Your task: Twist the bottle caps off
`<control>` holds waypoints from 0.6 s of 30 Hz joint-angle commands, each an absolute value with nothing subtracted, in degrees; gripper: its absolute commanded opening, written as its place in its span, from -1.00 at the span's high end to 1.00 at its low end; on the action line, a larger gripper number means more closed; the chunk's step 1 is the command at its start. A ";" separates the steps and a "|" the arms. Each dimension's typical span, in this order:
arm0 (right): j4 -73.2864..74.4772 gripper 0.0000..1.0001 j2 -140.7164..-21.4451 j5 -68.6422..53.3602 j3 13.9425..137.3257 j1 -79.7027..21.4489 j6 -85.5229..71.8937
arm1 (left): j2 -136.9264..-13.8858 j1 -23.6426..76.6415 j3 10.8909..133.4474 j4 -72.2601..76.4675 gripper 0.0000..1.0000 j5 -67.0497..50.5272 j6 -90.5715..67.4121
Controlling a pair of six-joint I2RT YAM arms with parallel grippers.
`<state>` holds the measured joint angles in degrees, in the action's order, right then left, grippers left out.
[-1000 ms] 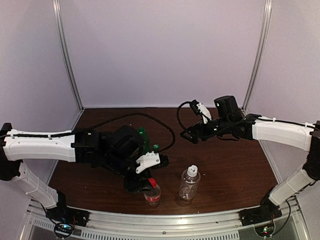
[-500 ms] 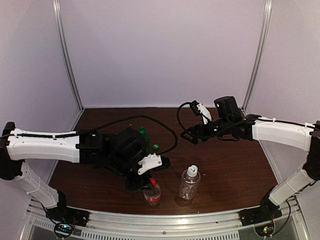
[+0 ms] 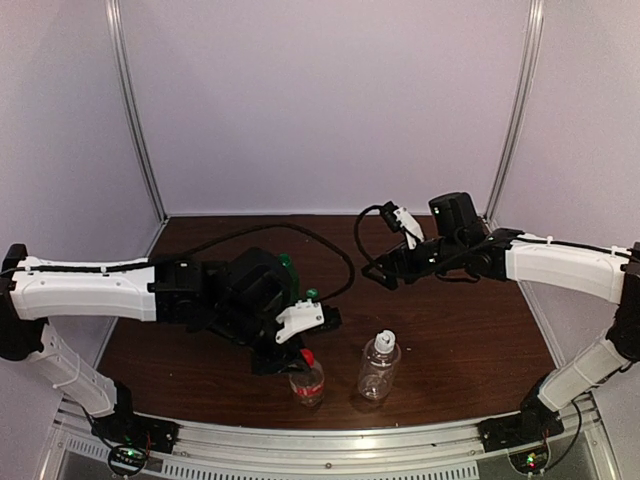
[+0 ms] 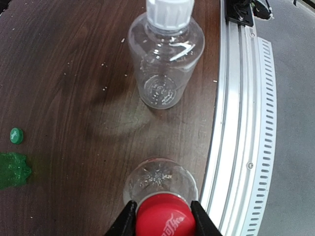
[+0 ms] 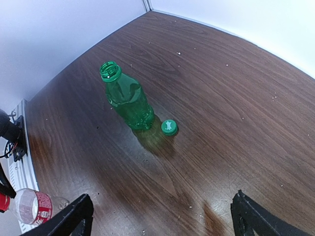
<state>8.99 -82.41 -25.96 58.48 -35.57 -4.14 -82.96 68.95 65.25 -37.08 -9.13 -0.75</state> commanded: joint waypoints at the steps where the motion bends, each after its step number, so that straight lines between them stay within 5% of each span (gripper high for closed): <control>1: 9.92 -0.96 -79.23 -30.04 58.95 -35.23 -2.29 | -79.41 64.86 68.93 -38.05 0.46 -10.50 1.48; 18: 7.22 -0.98 -76.37 -56.29 66.79 -35.91 -0.74 | -81.62 46.78 91.52 -39.19 0.52 -30.83 0.27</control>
<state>8.80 -78.52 -49.60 63.57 -35.59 -1.41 -79.40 48.71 87.02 -40.51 -23.29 1.48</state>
